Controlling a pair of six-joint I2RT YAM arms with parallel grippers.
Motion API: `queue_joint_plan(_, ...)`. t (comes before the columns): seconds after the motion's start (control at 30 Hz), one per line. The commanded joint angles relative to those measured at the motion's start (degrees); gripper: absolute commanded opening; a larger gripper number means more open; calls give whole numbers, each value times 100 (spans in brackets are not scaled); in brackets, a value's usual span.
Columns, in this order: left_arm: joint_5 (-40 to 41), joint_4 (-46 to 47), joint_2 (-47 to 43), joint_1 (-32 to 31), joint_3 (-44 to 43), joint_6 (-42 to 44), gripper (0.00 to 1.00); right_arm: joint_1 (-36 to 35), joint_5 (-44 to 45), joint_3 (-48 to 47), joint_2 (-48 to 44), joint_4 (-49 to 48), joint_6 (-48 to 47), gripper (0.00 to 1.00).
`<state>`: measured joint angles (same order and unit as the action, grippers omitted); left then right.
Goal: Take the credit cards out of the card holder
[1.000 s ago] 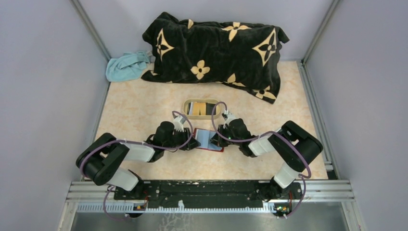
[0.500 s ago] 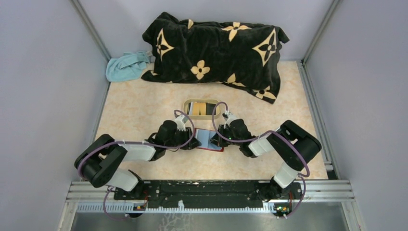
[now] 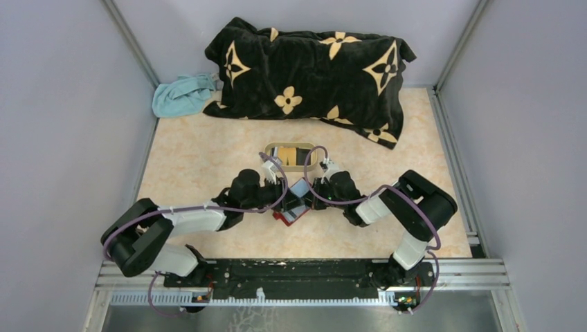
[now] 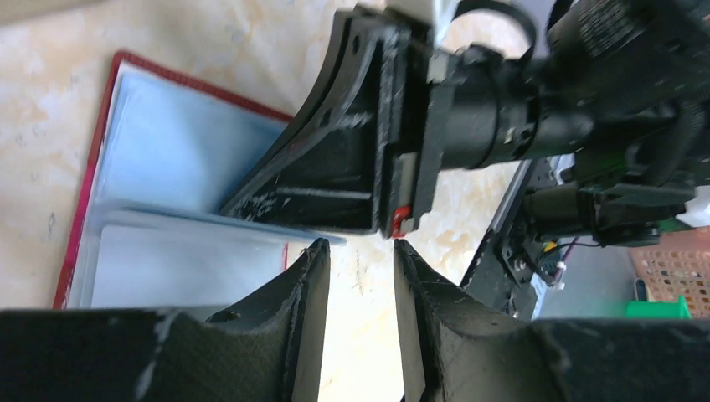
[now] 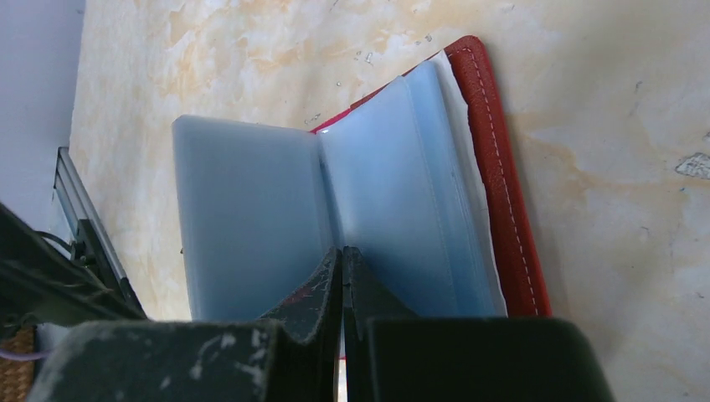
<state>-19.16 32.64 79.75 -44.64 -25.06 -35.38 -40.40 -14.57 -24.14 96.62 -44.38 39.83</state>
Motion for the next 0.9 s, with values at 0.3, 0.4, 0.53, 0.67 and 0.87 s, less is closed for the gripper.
queue_joint_plan(0.3,53,483,305,-27,-177,43,44,-91,9,80,-72,661,-99,0)
queue_joint_plan(0.4,17,531,329,-22,-164,-2,44,-91,25,52,-415,909,-199,0)
queue_joint_plan(0.53,228,463,-122,-46,173,-273,56,-90,221,-124,-596,1414,-492,0)
queue_joint_plan(0.67,650,436,-557,-184,651,-598,67,-86,491,-464,-402,2035,-848,0)
queue_joint_plan(0.87,887,469,-799,-317,1112,-892,66,-180,411,-203,-427,2037,-746,0)
